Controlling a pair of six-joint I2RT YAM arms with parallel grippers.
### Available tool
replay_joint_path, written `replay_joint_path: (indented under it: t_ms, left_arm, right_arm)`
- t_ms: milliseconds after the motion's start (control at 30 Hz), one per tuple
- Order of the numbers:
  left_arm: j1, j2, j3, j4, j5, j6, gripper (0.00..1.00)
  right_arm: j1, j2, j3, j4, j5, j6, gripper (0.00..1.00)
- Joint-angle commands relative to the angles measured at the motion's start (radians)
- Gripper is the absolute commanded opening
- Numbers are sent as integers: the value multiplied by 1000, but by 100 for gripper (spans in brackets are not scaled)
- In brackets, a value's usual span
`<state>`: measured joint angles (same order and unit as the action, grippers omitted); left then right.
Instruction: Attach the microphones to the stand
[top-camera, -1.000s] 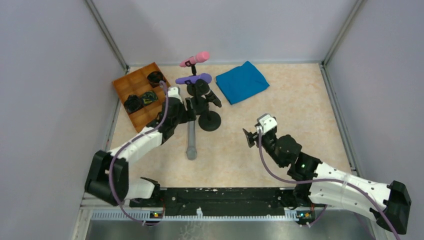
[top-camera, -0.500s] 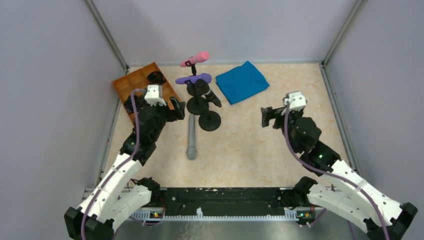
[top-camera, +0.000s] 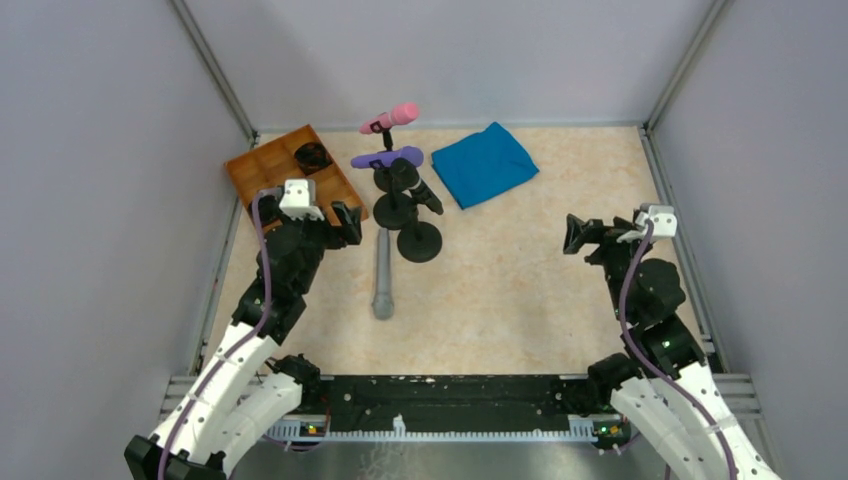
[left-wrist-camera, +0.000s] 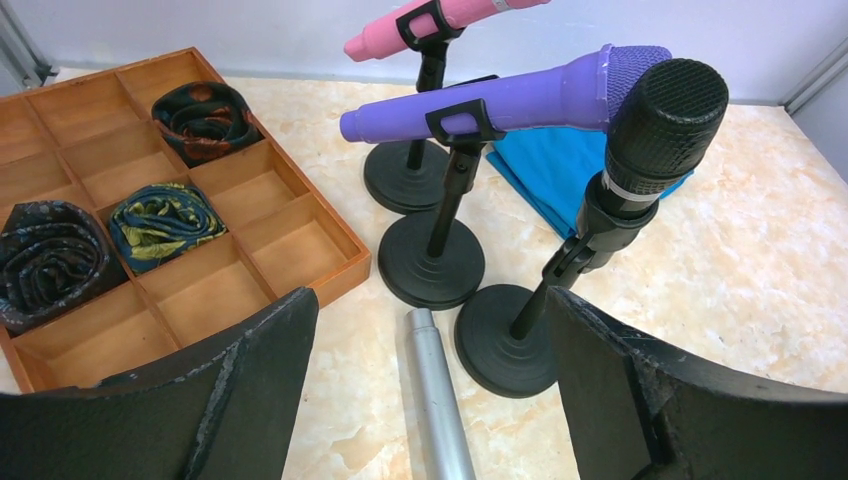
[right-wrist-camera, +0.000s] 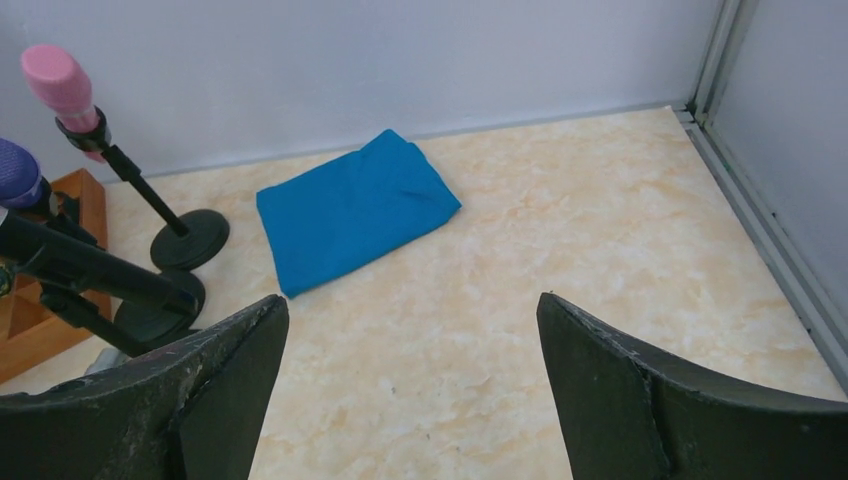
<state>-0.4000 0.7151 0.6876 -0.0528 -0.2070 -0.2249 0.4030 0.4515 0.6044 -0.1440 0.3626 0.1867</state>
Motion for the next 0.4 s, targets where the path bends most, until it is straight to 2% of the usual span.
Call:
replay_joint_path:
  t_ms: [0, 367]
  left_arm:
    - [-1, -18, -11, 42, -32, 20, 90]
    - [-1, 22, -9, 27, -48, -2, 93]
  right_arm:
    - [-4, -55, -66, 137, 43, -72, 93]
    - [-4, -54, -98, 207, 50, -116, 92]
